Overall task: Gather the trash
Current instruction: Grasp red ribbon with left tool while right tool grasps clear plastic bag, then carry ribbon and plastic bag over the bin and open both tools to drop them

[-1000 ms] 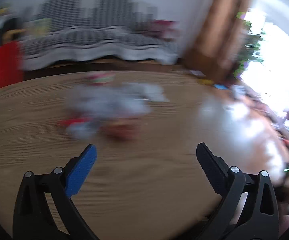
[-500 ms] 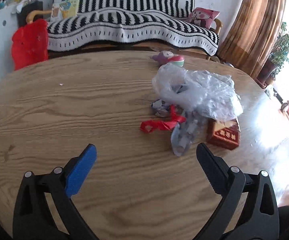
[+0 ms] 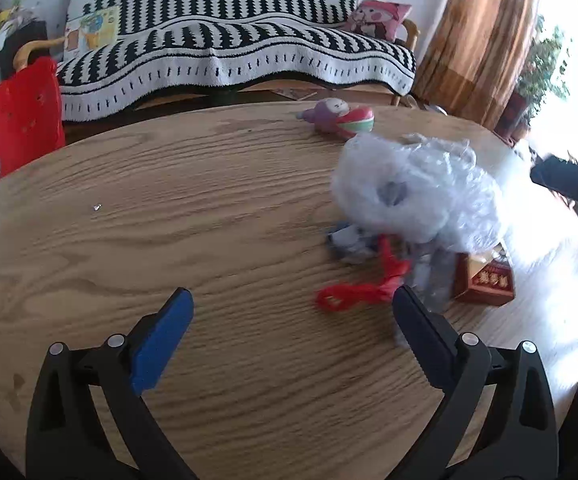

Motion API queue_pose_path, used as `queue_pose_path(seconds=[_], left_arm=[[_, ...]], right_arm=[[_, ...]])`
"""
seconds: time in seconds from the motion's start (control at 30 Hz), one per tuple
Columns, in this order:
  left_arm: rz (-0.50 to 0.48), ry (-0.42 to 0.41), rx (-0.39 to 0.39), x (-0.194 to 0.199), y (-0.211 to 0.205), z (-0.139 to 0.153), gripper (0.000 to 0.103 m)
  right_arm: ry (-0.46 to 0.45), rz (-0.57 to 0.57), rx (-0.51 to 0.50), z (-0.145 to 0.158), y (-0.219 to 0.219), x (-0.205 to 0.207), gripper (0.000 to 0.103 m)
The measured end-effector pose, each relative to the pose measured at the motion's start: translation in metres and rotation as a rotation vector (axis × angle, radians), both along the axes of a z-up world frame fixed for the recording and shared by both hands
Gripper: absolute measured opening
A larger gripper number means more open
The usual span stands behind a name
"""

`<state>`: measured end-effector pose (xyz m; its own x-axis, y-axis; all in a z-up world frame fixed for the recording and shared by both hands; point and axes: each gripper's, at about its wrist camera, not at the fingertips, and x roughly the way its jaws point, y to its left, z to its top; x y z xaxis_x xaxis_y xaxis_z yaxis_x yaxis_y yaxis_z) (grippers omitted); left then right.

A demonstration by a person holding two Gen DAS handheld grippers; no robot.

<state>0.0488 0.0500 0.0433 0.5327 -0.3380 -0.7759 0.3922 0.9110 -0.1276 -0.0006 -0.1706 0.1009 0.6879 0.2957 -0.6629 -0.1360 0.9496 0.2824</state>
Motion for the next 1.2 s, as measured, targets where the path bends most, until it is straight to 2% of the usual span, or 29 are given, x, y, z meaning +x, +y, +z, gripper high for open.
queue_pose_path(seconds=[0.07, 0.23, 0.3, 0.4, 0.47, 0.5, 0.53, 0.6, 0.63, 0.67, 0.7, 0.73, 0.77, 0.8, 0.83, 0.93, 1.1, 1.2], left_arm=[[-0.033, -0.001, -0.001, 0.002, 0.002, -0.003, 0.097], [-0.167, -0.031, 0.103, 0.003, -0.005, -0.012, 0.097], [-0.187, -0.039, 0.126, 0.006, -0.009, -0.013, 0.097], [-0.204, -0.017, 0.136, 0.017, -0.016, -0.017, 0.096], [-0.215, -0.022, 0.146, 0.021, -0.022, -0.017, 0.090], [-0.233, -0.034, 0.139, 0.024, -0.027, -0.015, 0.082], [-0.245, -0.039, 0.138, 0.025, -0.030, -0.015, 0.079], [-0.259, -0.042, 0.136, 0.028, -0.035, -0.015, 0.075], [-0.266, -0.045, 0.135, 0.028, -0.037, -0.015, 0.070], [-0.271, -0.051, 0.131, 0.028, -0.039, -0.014, 0.065], [-0.273, -0.058, 0.128, 0.027, -0.040, -0.013, 0.047], [-0.276, -0.066, 0.128, 0.027, -0.042, -0.012, 0.023], [-0.276, -0.077, 0.138, 0.026, -0.044, -0.011, 0.013], [-0.277, -0.087, 0.151, 0.024, -0.047, -0.010, 0.009], [-0.280, -0.095, 0.156, 0.023, -0.048, -0.009, 0.009], [-0.244, -0.111, 0.153, 0.019, -0.045, -0.002, 0.009], [-0.152, -0.130, 0.071, 0.015, -0.027, 0.028, 0.009], [-0.110, -0.119, 0.065, 0.007, -0.022, 0.037, 0.009]], right_arm=[[0.029, 0.043, 0.003, -0.010, 0.009, 0.009, 0.096], [0.025, 0.145, -0.099, -0.025, 0.034, 0.017, 0.096], [0.015, 0.175, -0.132, -0.029, 0.038, 0.018, 0.096], [0.024, 0.185, -0.125, -0.035, 0.039, 0.026, 0.096], [0.022, 0.182, -0.120, -0.037, 0.039, 0.029, 0.092], [0.022, 0.189, -0.114, -0.038, 0.040, 0.030, 0.091], [0.025, 0.192, -0.119, -0.039, 0.041, 0.031, 0.090], [0.032, 0.192, -0.163, -0.042, 0.046, 0.031, 0.089], [0.035, 0.189, -0.176, -0.043, 0.047, 0.032, 0.088], [0.041, 0.187, -0.179, -0.046, 0.048, 0.033, 0.081], [0.048, 0.190, -0.168, -0.049, 0.049, 0.034, 0.073], [0.059, 0.199, -0.149, -0.052, 0.050, 0.035, 0.054], [0.057, 0.200, -0.145, -0.052, 0.051, 0.036, 0.032], [0.044, 0.196, -0.147, -0.050, 0.051, 0.034, 0.023], [0.027, 0.191, -0.150, -0.046, 0.050, 0.031, 0.019], [-0.044, 0.179, -0.136, -0.028, 0.048, 0.018, 0.015], [-0.154, 0.124, -0.087, 0.002, 0.036, -0.007, 0.015], [-0.153, 0.101, -0.064, 0.008, 0.027, -0.012, 0.015]])
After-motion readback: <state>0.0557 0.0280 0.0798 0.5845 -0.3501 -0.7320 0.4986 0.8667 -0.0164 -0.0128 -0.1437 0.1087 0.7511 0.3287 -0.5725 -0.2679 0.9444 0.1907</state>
